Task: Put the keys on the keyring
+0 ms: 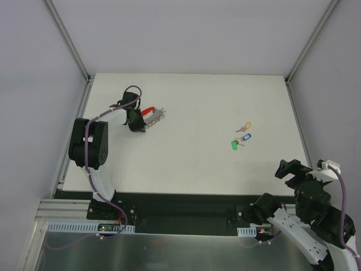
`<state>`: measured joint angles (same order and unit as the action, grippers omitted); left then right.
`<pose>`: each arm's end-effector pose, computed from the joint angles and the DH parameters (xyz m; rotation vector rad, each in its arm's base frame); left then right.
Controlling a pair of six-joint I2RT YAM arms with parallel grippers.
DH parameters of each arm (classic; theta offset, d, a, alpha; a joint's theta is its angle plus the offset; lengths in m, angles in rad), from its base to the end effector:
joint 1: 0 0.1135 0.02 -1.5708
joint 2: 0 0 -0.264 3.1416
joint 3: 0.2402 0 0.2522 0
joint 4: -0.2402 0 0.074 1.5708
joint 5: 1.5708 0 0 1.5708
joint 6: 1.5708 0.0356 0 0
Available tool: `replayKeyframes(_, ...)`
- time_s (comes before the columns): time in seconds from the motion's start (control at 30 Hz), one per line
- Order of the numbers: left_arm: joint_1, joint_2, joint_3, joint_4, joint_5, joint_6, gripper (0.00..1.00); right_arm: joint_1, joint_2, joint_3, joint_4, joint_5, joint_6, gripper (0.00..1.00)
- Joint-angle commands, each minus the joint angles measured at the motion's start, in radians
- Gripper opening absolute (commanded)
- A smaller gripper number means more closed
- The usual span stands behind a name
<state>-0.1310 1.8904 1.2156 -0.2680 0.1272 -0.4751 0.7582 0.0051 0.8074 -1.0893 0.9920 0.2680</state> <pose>0.3919 -0.0562 0.1695 -0.3846 2.5213 -0.4021 0.0007 -0.0404 0.3062 0.2400 1.7124 -0.1675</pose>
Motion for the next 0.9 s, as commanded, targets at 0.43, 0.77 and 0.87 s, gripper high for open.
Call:
replayKeyframes(0.43,-0.452,-0.546,-0.484,-0.123,-0.017,-0.134,0.26,0.007,-0.191,-0.002,0.031,-0.042,-0.036,0.96)
replayKeyframes(0.77,-0.593,-0.655,-0.481,-0.112,-0.122,-0.169,0.66,0.006,-0.162,-0.022,0.089,-0.108,-0.104,0.96)
replayKeyframes(0.87,-0.591,-0.654,-0.495,-0.12,-0.179,-0.146,0.73,0.006,-0.159,-0.022,0.089,-0.105,-0.105,0.96)
